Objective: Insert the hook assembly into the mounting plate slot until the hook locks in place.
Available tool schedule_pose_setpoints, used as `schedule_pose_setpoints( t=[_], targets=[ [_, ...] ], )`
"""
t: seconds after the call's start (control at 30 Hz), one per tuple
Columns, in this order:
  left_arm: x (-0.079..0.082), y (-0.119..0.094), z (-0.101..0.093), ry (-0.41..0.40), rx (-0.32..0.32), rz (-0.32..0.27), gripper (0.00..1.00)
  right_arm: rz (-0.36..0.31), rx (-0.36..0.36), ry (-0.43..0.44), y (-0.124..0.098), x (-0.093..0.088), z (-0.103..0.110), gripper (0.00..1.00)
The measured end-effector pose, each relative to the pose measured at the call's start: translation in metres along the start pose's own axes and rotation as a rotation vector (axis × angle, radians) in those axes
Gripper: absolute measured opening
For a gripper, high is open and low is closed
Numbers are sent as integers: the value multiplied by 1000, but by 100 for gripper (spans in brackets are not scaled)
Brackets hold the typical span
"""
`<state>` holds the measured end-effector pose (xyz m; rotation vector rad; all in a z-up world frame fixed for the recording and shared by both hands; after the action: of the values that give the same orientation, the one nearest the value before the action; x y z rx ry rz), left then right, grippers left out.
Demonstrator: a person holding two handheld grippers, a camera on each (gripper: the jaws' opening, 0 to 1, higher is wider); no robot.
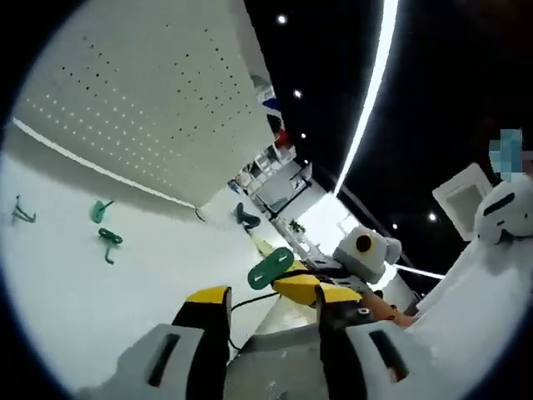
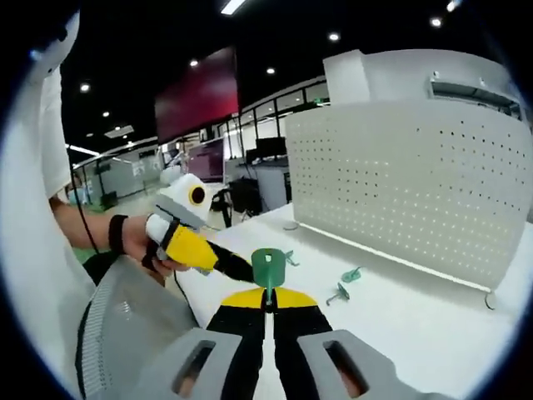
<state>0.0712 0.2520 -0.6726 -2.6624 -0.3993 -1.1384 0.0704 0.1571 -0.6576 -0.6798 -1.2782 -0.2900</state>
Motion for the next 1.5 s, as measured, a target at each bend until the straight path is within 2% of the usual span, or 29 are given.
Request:
schedule_pose_setpoints(
  t=[0.1,0.17,0.23,0.3,0.37,0.43,0.57,0.67,0.77,0.83,0.9,0.97,1.13,1.5],
  targets=[
    [-3,1,-2,87,26,18,61,-1,-36,-11,-1,1,-5,1],
    [-4,0,-5,91,24,15,60,6,-60,-39,-1,1,-8,1],
    [-2,-1,-5,90,30,-1,57,11,-79,-22,-1,0,-12,1],
    [1,-1,-6,107,44,-34,60,16,-97,-23,-2,0,-14,1],
    [4,-2,-6,146,62,-65,62,2,-111,-4,-3,2,-17,1],
    [5,-2,-9,159,63,-71,62,-25,-115,57,-3,4,-19,1],
    [11,-1,-13,242,96,-119,65,-10,-132,49,-3,5,-24,1],
    [13,1,-16,276,122,-131,70,-8,-125,66,-2,5,-27,1],
    [15,2,-20,308,136,-136,70,-10,-147,64,-3,8,-32,1],
    [18,3,-20,343,157,-148,73,-9,-185,26,-4,9,-39,1],
    [21,3,-22,395,179,-168,76,-1,-192,36,-3,10,-42,1],
    [20,4,-23,401,190,-167,79,-11,-209,38,-4,13,-47,1],
    [22,3,-26,422,200,-175,80,-7,-256,33,-4,21,-59,1],
    [30,-8,-25,477,242,-184,85,-41,-341,29,-4,51,-88,1]
  ],
)
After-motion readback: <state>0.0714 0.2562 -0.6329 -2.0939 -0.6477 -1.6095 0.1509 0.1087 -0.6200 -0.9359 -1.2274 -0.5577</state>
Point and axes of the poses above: the point that each gripper's makers call its tool centre point, and the gripper's own axes: y roughly forward along the fingers, z roughly to its left, x roughly out of its top, the point moved 4 cm from there along -y, roughly backward along the fingers, and after that the axes turned 2 degrees about x, right-handed, at the moved point
